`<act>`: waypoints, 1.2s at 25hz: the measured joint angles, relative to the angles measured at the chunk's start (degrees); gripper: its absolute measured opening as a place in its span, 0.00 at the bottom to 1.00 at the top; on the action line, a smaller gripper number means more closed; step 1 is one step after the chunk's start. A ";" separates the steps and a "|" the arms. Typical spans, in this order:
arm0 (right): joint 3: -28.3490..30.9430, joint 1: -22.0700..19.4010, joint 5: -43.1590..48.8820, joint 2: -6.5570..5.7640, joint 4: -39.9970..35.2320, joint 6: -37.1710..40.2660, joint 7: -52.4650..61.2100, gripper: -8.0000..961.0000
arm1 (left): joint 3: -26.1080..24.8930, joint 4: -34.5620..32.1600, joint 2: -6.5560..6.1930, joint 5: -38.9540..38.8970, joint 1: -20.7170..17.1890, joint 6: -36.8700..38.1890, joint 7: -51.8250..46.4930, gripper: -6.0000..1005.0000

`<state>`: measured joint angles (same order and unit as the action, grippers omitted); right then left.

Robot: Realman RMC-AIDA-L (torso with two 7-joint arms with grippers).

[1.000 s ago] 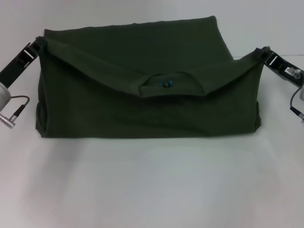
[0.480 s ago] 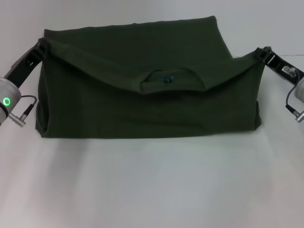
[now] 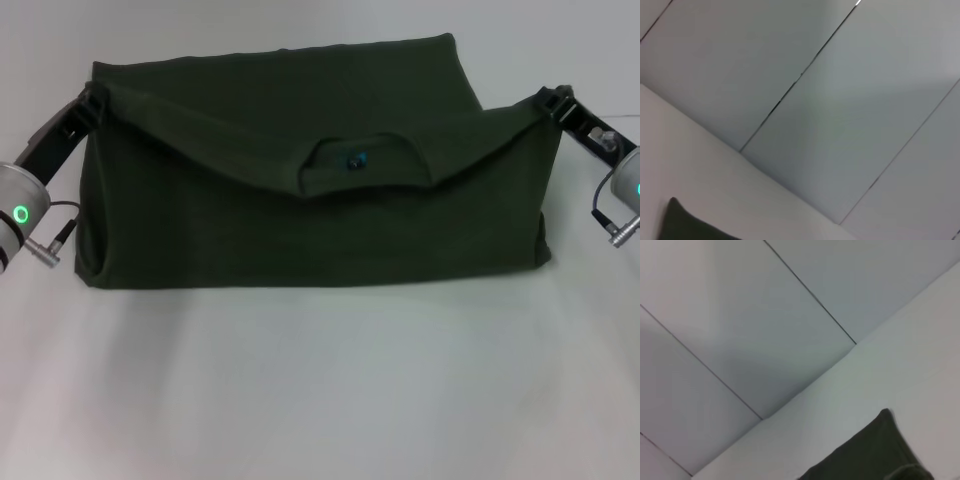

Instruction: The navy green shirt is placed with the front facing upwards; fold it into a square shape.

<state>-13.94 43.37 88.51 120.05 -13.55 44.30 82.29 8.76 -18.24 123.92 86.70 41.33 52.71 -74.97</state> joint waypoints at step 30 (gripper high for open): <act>0.53 -0.05 -0.62 -0.32 1.61 -3.68 0.22 0.47 | 1.56 5.19 0.02 -10.69 -0.66 -0.13 10.81 0.35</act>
<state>-13.41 43.32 87.88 119.73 -11.93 40.62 82.51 10.32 -13.04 123.94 76.01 40.67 52.57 -64.16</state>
